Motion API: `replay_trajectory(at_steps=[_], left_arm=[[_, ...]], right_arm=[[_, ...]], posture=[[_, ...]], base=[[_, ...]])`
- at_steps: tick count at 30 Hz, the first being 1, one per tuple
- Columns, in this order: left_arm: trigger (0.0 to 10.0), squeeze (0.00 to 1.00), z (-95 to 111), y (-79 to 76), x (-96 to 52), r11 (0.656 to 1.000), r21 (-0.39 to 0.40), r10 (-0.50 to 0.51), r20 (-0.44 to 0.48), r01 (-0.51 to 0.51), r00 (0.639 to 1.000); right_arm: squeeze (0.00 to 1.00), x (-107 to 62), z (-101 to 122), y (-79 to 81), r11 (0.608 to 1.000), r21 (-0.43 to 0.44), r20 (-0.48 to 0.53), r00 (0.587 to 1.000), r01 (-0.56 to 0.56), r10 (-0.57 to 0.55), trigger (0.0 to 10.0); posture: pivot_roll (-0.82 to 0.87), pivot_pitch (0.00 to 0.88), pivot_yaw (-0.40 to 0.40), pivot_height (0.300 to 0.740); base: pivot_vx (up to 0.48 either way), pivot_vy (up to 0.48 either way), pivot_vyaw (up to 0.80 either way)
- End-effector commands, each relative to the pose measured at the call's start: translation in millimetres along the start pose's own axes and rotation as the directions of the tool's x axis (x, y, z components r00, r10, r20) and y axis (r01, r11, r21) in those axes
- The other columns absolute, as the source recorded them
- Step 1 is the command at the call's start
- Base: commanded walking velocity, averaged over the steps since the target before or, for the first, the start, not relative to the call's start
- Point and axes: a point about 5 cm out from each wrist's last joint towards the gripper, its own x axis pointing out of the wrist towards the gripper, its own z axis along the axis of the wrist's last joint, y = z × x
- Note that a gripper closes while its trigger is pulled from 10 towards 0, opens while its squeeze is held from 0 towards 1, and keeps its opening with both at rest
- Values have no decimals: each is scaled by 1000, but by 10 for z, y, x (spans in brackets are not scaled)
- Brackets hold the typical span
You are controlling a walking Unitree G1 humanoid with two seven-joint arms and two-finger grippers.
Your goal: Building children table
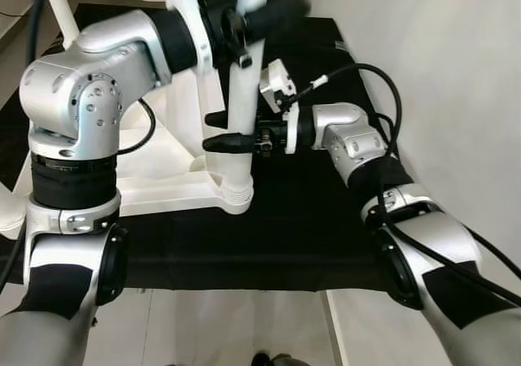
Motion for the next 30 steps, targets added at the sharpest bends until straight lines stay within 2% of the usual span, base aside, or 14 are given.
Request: replay_trajectory(at_steps=[1, 2, 4, 6, 7, 8, 9, 10, 11, 12, 18, 24, 25, 30], left_arm=[[10000, 0, -88, -75, 92, 999, -13, -30, -42, 29, 999], [10000, 0, -88, -75, 92, 999, -13, -30, -42, 29, 999], [10000, 0, -85, -62, 83, 1000, -24, -12, -34, 12, 999], [10000, 0, -85, -62, 83, 1000, -24, -12, -34, 12, 999], [10000, 0, -81, -51, 72, 999, -34, -5, -29, 4, 1000], [10000, 0, -79, -39, 70, 999, -41, 0, -26, -1, 1000], [10000, 0, -79, -39, 70, 999, -41, 0, -26, -1, 1000], [10000, 0, -84, -35, 72, 999, -45, 2, -26, -3, 1000], [10000, 0, -84, -35, 72, 999, -45, 2, -26, -3, 1000], [10000, 0, -90, -53, 99, 999, -45, -12, -32, 11, 999], [10000, 0, -60, -49, 111, 999, -41, -8, -25, 7, 1000], [10000, 0, -70, -27, 109, 999, -43, 2, -23, -3, 1000], [0, 0, -75, -22, 109, 999, -44, 2, -24, -3, 1000], [0, 0, -71, -27, 109, 999, -44, -14, -22, 13, 1000]], right_arm=[[0, 206, -115, 96, 999, -9, -54, 998, -34, 34, 0], [0, 206, -115, 96, 999, -9, -54, 998, -34, 34, 0], [0, 252, -374, 166, 985, 70, -118, 982, 156, -147, 0], [0, 252, -374, 166, 985, 70, -118, 982, 156, -147, 0], [0, 411, -679, 362, 920, 138, -211, 918, 368, -335, 0], [0, 498, -837, 513, 823, 161, -274, 826, 544, -492, 0], [0, 498, -837, 513, 823, 161, -274, 826, 544, -492, 0], [0, 553, -903, 611, 737, 175, -307, 747, 653, -589, 0], [0, 553, -903, 611, 737, 175, -307, 747, 653, -589, 0], [0, 610, -841, 548, 679, 158, -290, 691, 716, -662, 0], [0, 625, -714, 397, 669, 136, -253, 679, 731, -690, 0], [0, 607, -678, 440, 647, 137, -262, 658, 750, -706, 0], [0, 597, -662, 460, 636, 136, -267, 646, 760, -715, 0], [0, 576, -628, 482, 600, 124, -275, 608, 790, -745, 0]], posture=[[-20, 173, -123, 740], [-20, 173, -123, 740], [-45, 178, -140, 740], [-45, 178, -140, 740], [-62, 167, -132, 740], [-53, 187, -125, 740], [-53, 187, -125, 740], [-49, 178, -124, 740], [-49, 178, -124, 740], [-54, 169, -119, 740], [-56, 160, -125, 740], [-54, 158, -123, 740], [-54, 157, -122, 740], [-55, 156, -120, 740]], base=[[0, 0, 0], [0, 0, 0], [0, 0, 0], [0, 0, 0], [0, 0, 0], [0, 0, 0], [0, 0, 0], [0, 0, 0], [0, 0, 0], [0, 0, 0], [0, 0, 0], [0, 0, 0], [0, 0, 0], [0, 0, 0]])
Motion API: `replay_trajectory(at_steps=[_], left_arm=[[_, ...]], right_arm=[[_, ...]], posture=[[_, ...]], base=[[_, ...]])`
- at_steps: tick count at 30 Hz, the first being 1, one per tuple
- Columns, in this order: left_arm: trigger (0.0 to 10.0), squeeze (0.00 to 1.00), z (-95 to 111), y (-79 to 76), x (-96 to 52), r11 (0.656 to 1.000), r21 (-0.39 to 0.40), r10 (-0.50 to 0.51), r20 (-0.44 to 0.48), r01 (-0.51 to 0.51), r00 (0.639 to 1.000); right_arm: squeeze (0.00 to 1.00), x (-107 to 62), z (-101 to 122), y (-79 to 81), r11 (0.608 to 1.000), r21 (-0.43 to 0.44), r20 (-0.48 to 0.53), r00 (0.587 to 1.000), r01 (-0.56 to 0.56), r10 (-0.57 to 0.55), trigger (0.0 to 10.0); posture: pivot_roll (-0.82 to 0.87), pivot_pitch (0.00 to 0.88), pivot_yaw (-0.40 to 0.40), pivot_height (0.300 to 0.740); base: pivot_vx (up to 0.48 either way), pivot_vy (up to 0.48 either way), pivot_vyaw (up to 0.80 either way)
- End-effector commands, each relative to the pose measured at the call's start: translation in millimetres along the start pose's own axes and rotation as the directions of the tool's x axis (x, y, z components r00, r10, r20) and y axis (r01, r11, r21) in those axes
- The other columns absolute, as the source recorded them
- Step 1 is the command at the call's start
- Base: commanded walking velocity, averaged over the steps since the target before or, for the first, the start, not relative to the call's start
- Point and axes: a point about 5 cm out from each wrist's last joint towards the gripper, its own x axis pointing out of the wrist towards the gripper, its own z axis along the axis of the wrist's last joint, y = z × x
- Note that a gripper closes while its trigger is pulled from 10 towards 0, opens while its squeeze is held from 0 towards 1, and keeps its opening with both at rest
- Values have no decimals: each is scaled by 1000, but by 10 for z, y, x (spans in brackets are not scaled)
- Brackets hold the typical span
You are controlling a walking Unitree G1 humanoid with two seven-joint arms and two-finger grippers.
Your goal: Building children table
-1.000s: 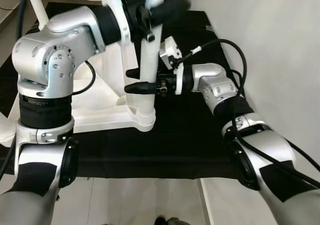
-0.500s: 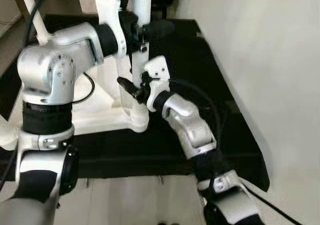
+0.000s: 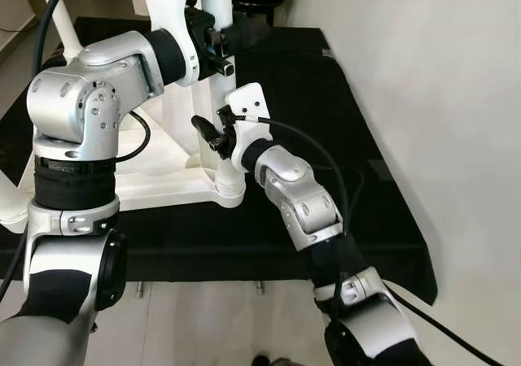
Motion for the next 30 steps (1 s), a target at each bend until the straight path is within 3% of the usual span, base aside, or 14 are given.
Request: replay_trajectory(at_steps=[1, 3, 4, 11, 12, 15, 17, 19, 22, 23, 27, 28, 30], left_arm=[[0, 0, -2, -272, 142, 982, -15, -187, -12, 187, 982], [0, 0, 2, -274, 143, 982, -15, -191, -9, 191, 982], [0, 0, 1, -274, 145, 981, -14, -192, -8, 191, 981], [0, 0, -17, -291, 151, 979, -9, -204, -8, 204, 979], [0, 0, -19, -298, 153, 978, -8, -209, -8, 209, 978], [0, 0, -18, -314, 160, 975, -6, -221, -5, 221, 975], [0, 0, -9, -327, 175, 973, -2, -232, -3, 232, 973], [0, 0, -9, -327, 175, 973, -2, -232, -3, 232, 973], [0, 0, 15, -344, 198, 969, 3, -246, -2, 246, 969], [0, 0, 22, -351, 202, 968, 4, -252, -1, 252, 968], [0, 0, 26, -355, 204, 967, 5, -255, -1, 255, 967], [0, 0, 30, -361, 207, 966, 6, -260, -1, 260, 966], [0, 0, 30, -361, 207, 966, 6, -260, -1, 260, 966]], right_arm=[[0, -1, -412, 101, 998, 60, -199, 980, 35, -23, 0], [0, 3, -406, 93, 998, 59, -200, 980, 35, -23, 0], [0, 13, -387, 67, 998, 53, -197, 980, 22, -11, 10000], [0, 89, -190, -208, 996, 33, -150, 985, -79, 83, 10000], [1000, 107, -123, -330, 993, 10, -143, 983, -115, 116, 10000], [1000, 104, -16, -480, 976, -29, -147, 967, -216, 210, 10000], [1000, 97, 153, -609, 944, -116, -130, 947, -309, 295, 10000], [1000, 97, 153, -609, 944, -116, -130, 947, -309, 295, 10000], [984, 74, 302, -700, 881, -225, -131, 909, -415, 395, 10000], [12, 63, 318, -692, 857, -211, -131, 882, -470, 452, 10000], [12, 57, 328, -686, 838, -196, -128, 861, -509, 493, 10000], [0, 42, 325, -664, 807, -169, -121, 824, -567, 554, 8627], [0, 42, 325, -664, 807, -169, -121, 824, -567, 554, 8627]], posture=[[-55, 156, -120, 740], [-55, 155, -119, 740], [-55, 154, -120, 740], [-56, 152, -119, 740], [-56, 151, -119, 740], [-54, 150, -118, 740], [-52, 149, -113, 740], [-52, 149, -113, 740], [-46, 148, -111, 740], [-46, 147, -107, 740], [-45, 147, -107, 740], [-41, 148, -105, 740], [-41, 148, -105, 740]], base=[[0, 0, 0], [0, 0, 0], [0, 0, 0], [0, 0, 0], [0, 0, 0], [0, 0, 0], [0, 0, 0], [0, 0, 0], [0, 0, 0], [0, 0, 0], [0, 0, 0], [0, 0, 0], [0, 0, 0]])
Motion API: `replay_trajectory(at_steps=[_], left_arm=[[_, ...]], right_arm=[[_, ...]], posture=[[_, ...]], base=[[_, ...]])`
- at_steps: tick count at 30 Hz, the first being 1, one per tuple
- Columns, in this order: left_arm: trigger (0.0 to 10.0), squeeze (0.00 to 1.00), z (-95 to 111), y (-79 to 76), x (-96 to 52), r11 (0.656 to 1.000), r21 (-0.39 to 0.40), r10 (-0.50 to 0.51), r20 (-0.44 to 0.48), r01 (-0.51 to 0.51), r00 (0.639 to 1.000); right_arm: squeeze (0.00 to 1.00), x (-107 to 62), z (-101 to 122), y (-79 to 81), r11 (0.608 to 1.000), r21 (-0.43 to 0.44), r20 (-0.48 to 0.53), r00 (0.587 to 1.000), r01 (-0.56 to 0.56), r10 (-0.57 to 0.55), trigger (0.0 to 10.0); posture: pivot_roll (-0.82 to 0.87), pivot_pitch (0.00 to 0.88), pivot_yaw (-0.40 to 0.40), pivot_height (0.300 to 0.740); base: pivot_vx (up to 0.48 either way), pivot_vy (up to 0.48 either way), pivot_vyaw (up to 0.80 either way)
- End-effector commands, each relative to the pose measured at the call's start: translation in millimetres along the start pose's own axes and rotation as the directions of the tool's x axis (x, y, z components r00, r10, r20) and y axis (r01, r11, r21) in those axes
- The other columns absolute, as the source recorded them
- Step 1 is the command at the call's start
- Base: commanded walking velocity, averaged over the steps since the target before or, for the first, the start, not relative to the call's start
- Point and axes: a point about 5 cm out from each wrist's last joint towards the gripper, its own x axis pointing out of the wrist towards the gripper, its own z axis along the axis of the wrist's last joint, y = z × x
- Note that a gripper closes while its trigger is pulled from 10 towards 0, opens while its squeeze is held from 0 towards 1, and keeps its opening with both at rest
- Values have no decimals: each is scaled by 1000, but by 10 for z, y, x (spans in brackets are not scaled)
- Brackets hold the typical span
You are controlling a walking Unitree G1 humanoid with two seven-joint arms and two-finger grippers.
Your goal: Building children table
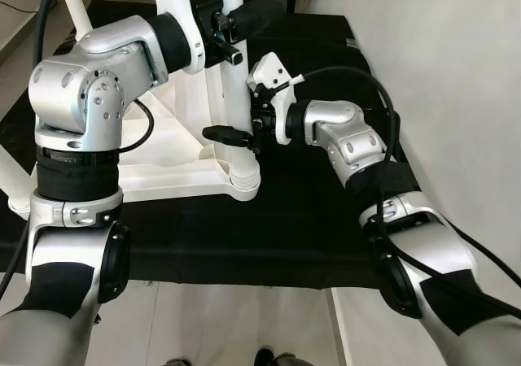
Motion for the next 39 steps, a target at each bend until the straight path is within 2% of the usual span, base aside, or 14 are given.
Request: replay_trajectory(at_steps=[1, 7, 17, 18, 19, 20, 23, 24, 25, 31, 33, 34, 35, 39], left_arm=[[0, 0, -93, -256, 164, 986, -36, -166, -34, 165, 985], [0, 0, -75, -267, 170, 984, -33, -176, -37, 175, 984], [0, 0, -60, -277, 199, 982, -15, -187, -40, 187, 981], [1059, 0, -59, -269, 204, 983, -18, -182, -34, 181, 983], [6980, 1000, -61, -263, 206, 984, -21, -178, -32, 178, 983], [10000, 1000, -64, -255, 208, 985, -16, -170, -37, 169, 985], [10000, 1000, -66, -236, 210, 989, -12, -150, -42, 150, 988], [10000, 153, -63, -230, 209, 990, -6, -144, -42, 144, 989], [10000, 0, -56, -219, 209, 991, -12, -135, -33, 134, 990], [10000, 0, -16, -158, 187, 996, -20, -90, -6, 90, 996], [10000, 0, 12, -122, 175, 997, -28, -75, 3, 75, 997], [10000, 0, 18, -112, 173, 997, -29, -72, 4, 72, 997], [10000, 0, 5, -112, 172, 997, -28, -75, 1, 75, 997], [10000, 0, -27, -138, 190, 996, -26, -91, -7, 91, 996]], right_arm=[[0, 58, 30, 67, 993, -1, 8, 993, -115, 115, 627], [0, 31, -51, 208, 928, 27, 23, 928, -372, 371, 0], [0, 51, -190, 236, 932, 45, 49, 932, -360, 358, 0], [0, 46, -211, 228, 938, 52, 56, 939, -341, 339, 0], [0, 39, -228, 223, 942, 60, 64, 943, -330, 327, 0], [0, 30, -256, 211, 952, 75, 72, 954, -297, 292, 0], [0, 20, -312, 197, 967, 95, 74, 971, -235, 228, 0], [0, 16, -350, 187, 975, 108, 67, 980, -193, 187, 0], [0, 7, -411, 178, 982, 135, 55, 991, -131, 125, 0], [0, 38, -799, 328, 926, 355, -92, 991, 128, -102, 0], [0, 32, -1124, 628, 816, 216, -300, 832, 536, -467, 0], [0, -14, -1169, 697, 755, 161, -327, 756, 636, -567, 0], [0, 19, -1164, 724, 721, 175, -327, 730, 670, -600, 0], [0, 190, -959, 622, 733, 220, -270, 762, 644, -589, 0]], posture=[[-37, 151, -102, 740], [-33, 159, -97, 740], [-42, 161, -86, 740], [-42, 161, -86, 740], [-44, 161, -86, 740], [-44, 161, -86, 740], [-51, 162, -87, 740], [-56, 164, -89, 740], [-59, 167, -91, 740], [-59, 171, -114, 740], [-54, 175, -113, 740], [-54, 175, -113, 740], [-60, 175, -95, 740], [-69, 162, -98, 740]], base=[[0, 0, 0], [0, 0, 0], [0, 0, 0], [0, 0, 0], [0, 0, 0], [0, 0, 0], [0, 0, 0], [0, 0, 0], [0, 0, 0], [0, 0, 0], [0, 0, 0], [0, 0, 0], [0, 0, 0], [0, 0, 0]])
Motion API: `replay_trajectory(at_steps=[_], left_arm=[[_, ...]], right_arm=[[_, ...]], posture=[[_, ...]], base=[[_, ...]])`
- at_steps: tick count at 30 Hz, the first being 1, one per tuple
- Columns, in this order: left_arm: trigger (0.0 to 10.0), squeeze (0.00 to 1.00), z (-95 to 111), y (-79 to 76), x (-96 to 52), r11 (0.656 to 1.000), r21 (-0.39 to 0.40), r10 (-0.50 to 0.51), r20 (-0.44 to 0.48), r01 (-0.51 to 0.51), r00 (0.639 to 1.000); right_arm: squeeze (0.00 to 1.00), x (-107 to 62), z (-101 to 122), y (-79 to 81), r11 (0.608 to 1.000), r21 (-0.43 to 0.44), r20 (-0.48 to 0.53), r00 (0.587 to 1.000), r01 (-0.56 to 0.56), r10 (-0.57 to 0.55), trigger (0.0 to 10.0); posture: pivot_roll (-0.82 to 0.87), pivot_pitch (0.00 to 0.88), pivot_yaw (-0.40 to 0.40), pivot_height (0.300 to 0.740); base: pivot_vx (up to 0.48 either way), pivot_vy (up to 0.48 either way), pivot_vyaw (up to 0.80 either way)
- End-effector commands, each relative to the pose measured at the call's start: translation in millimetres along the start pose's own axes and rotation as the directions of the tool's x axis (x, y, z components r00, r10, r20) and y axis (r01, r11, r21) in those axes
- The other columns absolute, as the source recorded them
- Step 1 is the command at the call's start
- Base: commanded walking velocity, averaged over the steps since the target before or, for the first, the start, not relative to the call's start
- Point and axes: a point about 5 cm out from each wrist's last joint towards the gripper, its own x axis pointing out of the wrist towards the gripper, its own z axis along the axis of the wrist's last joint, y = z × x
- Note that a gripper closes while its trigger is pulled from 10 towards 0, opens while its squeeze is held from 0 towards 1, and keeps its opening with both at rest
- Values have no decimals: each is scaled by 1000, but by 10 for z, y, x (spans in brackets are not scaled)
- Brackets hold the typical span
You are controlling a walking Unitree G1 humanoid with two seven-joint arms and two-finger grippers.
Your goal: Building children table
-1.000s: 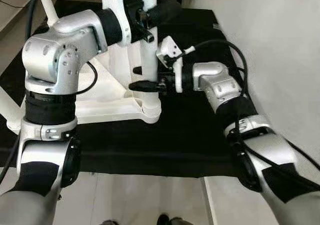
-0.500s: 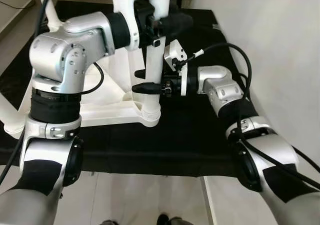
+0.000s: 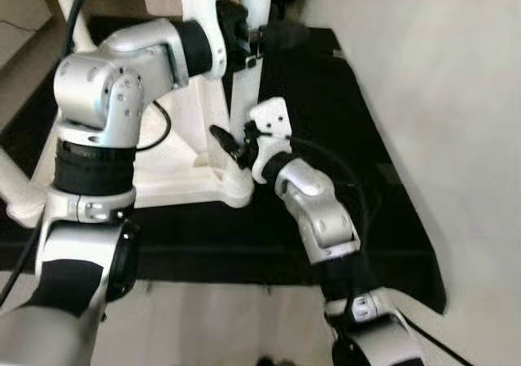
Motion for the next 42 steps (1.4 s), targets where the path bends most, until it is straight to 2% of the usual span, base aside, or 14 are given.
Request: replay_trajectory(at_steps=[1, 6, 9, 20, 21, 22, 23, 30, 34, 35, 36, 42], left_arm=[[10000, 0, 23, -84, 42, 998, 15, -56, 13, 56, 998], [10000, 0, 43, -75, 54, 999, 19, -45, 25, 45, 999], [10000, 0, 58, -67, 55, 999, 18, -37, 32, 37, 999], [10000, 0, 59, -55, 54, 999, 25, -30, 37, 29, 999], [4314, 0, 63, -51, 51, 999, 27, -29, 40, 28, 999], [4314, 0, 63, -51, 51, 999, 27, -29, 40, 28, 999], [0, 0, 71, -40, 42, 999, 30, -29, 46, 28, 999], [0, 0, 101, -15, 12, 999, 34, -25, 54, 23, 998], [0, 0, 111, -11, 6, 999, 32, -25, 57, 23, 998], [0, 0, 116, -6, 1, 999, 33, -23, 58, 21, 998], [0, 0, 123, 7, -4, 999, 35, -17, 59, 15, 998], [0, 0, 151, 74, -33, 999, 45, 16, 62, -19, 998]], right_arm=[[0, -19, -507, 14, 997, 59, -264, 964, 51, -34, 0], [0, 5, -426, 32, 996, 67, -263, 964, 66, -47, 0], [0, -58, -391, 95, 993, 61, -269, 959, 106, -85, 0], [0, 20, -306, 74, 996, 60, -242, 969, 61, -44, 0], [0, 36, -281, 53, 997, 56, -237, 971, 51, -37, 0], [0, 36, -281, 53, 997, 56, -237, 971, 51, -37, 0], [0, 54, -247, -6, 998, 38, -236, 971, 49, -39, 0], [0, 89, -187, -158, 999, -5, -234, 971, 50, -50, 0], [0, 105, -160, -178, 999, -5, -226, 973, 33, -33, 0], [0, 119, -137, -188, 1000, -16, -222, 975, 16, -20, 7569], [0, 143, -96, -207, 999, -32, -212, 977, -4, -2, 10000], [0, 242, 54, -284, 990, -82, -213, 973, -113, 93, 10000]], posture=[[-69, 162, -98, 740], [-70, 161, -103, 740], [-72, 159, -100, 740], [-79, 152, -98, 740], [-79, 150, -100, 740], [-79, 150, -100, 740], [-78, 147, -100, 740], [-74, 144, -102, 740], [-74, 143, -103, 740], [-74, 144, -104, 740], [-74, 146, -105, 740], [-71, 157, -110, 740]], base=[[0, 0, 0], [0, 0, 0], [0, 0, 0], [0, 0, 0], [0, 0, 0], [0, 0, 0], [0, 0, 0], [0, 0, 0], [0, 0, 0], [0, 0, 0], [0, 0, 0], [0, 0, 0]])
